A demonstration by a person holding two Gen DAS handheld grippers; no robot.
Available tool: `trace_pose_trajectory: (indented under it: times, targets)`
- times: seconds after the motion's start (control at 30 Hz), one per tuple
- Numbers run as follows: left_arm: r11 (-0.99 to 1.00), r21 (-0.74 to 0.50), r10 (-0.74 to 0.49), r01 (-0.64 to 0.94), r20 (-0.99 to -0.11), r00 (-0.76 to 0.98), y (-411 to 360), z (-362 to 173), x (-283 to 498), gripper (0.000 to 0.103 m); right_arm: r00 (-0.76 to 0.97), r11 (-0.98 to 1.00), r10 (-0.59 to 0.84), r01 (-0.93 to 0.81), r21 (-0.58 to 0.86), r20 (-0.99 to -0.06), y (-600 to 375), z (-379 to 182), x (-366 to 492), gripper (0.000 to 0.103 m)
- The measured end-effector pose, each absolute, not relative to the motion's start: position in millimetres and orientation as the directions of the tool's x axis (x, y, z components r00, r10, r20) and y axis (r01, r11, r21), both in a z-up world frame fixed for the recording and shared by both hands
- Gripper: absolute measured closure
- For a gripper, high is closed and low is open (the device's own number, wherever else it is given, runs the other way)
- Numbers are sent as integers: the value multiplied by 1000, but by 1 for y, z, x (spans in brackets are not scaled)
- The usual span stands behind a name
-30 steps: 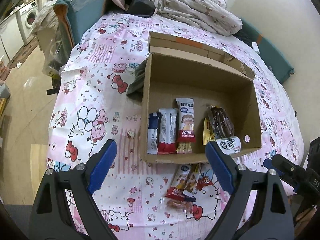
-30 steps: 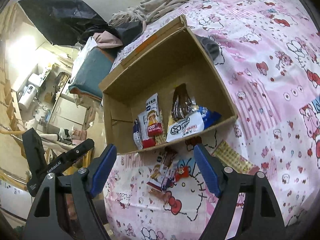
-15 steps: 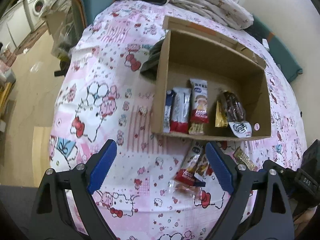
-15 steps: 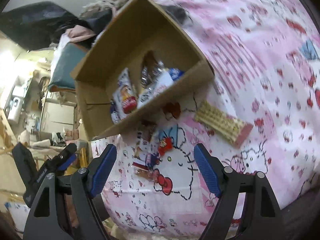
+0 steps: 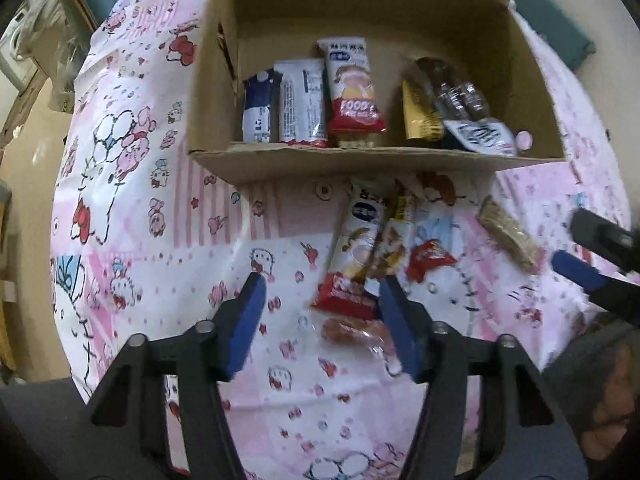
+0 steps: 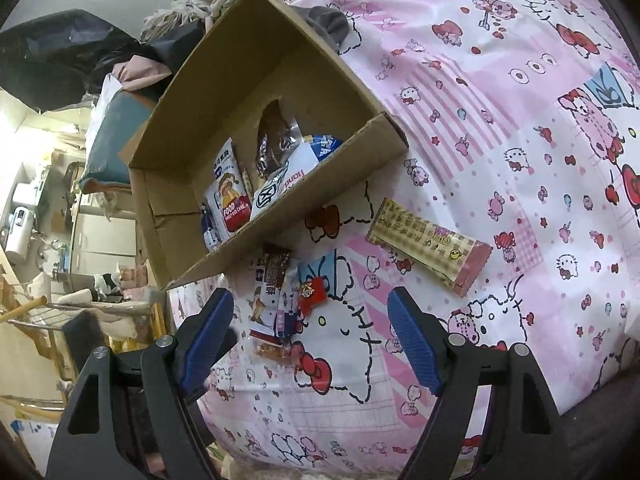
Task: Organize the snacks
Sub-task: 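Grasp the second 'FOOD' rice cake packet with the left gripper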
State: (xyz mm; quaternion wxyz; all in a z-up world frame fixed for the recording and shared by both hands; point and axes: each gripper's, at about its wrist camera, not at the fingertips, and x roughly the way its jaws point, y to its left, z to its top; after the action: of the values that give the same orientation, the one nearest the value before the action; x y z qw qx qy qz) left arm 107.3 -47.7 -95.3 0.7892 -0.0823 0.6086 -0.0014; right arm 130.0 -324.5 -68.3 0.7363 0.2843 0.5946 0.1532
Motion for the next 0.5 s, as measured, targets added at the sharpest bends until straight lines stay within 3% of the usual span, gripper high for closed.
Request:
trace_pose_trajectory:
  times: [0.13, 0.27, 0.5]
  targets:
    - [986, -105, -72, -133, -969, 235, -44, -105, 121, 49, 245, 789, 562, 128, 601, -790, -330, -70, 130, 21]
    - [995, -58, -43, -75, -981, 188, -62, -117, 134, 54, 241, 782, 570, 134, 609, -785, -330, -70, 131, 21]
    - [996, -86, -90, 37, -985, 149, -100, -126, 136, 57, 246, 786, 565, 130, 605, -787, -330, -69, 132, 21]
